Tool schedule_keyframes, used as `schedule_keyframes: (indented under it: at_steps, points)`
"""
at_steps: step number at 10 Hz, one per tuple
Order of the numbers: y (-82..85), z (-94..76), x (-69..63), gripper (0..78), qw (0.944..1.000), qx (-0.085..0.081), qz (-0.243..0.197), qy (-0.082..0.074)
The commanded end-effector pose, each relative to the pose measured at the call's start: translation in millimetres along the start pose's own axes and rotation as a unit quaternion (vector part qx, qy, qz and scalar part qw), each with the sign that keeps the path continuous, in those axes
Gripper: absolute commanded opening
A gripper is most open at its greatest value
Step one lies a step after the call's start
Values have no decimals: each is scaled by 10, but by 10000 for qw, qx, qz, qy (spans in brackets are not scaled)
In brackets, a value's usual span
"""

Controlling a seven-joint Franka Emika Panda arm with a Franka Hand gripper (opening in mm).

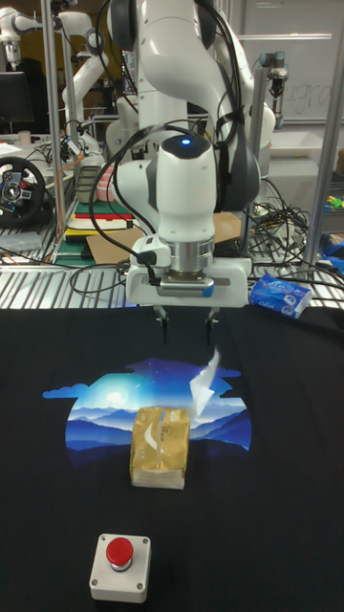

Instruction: Pull out a napkin

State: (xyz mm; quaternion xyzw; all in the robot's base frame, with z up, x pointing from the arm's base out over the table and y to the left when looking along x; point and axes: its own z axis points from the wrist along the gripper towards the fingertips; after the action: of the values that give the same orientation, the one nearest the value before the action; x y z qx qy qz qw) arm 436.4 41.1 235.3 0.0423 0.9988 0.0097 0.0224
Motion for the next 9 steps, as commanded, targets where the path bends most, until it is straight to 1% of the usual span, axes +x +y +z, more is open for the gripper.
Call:
schedule_keyframes:
  at_steps: [1,9]
  points:
    - [6,-13,-5,775,10000,-1,65,-59]
    - [12,-17,-1,775,9999,-10,112,-32]
